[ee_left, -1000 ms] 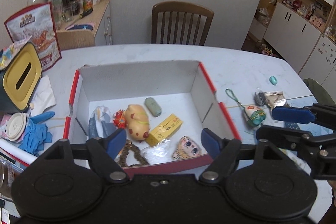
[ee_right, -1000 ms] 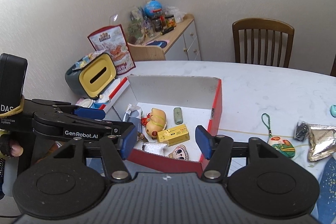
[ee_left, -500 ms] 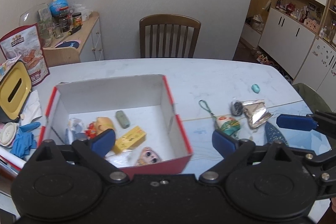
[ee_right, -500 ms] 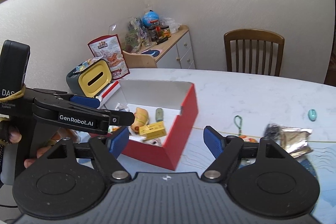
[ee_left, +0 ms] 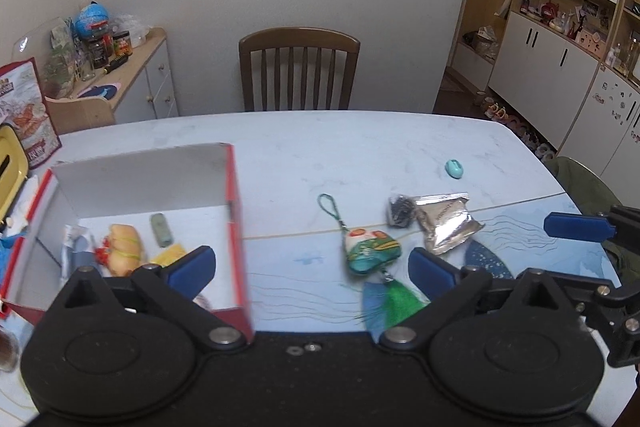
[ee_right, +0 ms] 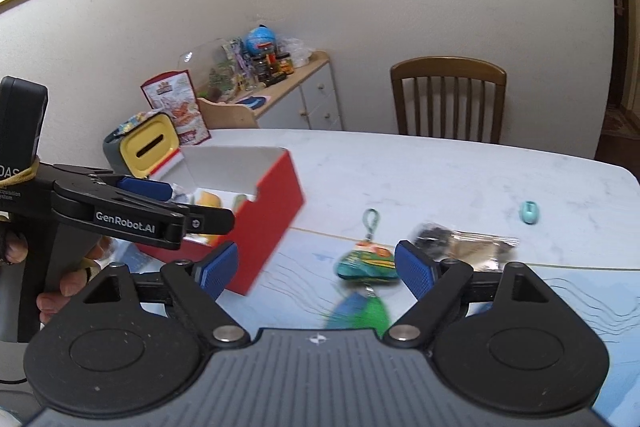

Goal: Organize objects
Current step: 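Move both open tools back over the remaining items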

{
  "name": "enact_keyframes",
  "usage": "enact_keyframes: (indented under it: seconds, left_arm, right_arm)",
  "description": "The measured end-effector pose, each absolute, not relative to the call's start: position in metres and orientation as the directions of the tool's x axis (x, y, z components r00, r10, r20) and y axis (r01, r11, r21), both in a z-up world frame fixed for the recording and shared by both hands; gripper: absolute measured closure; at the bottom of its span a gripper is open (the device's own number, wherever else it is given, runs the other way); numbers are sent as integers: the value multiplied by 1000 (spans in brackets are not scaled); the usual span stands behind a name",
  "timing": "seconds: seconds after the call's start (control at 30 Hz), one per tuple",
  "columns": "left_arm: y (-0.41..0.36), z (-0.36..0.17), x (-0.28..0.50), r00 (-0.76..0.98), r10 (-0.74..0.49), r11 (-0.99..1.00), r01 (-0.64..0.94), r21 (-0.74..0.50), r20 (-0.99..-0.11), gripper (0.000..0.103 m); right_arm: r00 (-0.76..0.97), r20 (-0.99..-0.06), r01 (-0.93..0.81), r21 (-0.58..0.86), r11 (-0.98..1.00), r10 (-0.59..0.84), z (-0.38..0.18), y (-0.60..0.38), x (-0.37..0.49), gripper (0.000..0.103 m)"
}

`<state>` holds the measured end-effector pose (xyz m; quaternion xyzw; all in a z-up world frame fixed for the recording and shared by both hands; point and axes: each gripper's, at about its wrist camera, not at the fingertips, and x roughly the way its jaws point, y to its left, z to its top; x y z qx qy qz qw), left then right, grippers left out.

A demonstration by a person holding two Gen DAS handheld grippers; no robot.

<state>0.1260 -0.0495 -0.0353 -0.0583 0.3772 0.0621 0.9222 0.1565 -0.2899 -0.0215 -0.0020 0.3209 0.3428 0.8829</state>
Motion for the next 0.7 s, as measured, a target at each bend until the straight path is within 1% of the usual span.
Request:
enact_keyframes:
  seconds: [0.37,0.7]
  left_arm:
    - [-91,-61,167,681,95,984,-175,-35,-726,1]
    - [-94,-99,217,623,112,980,-196,-16,-774,1]
  right_arm:
    - [569,-615,-572,181,800,546,-50,-346,199,18]
    - [556,-668,-549,151,822,494,-81,-354,258,18]
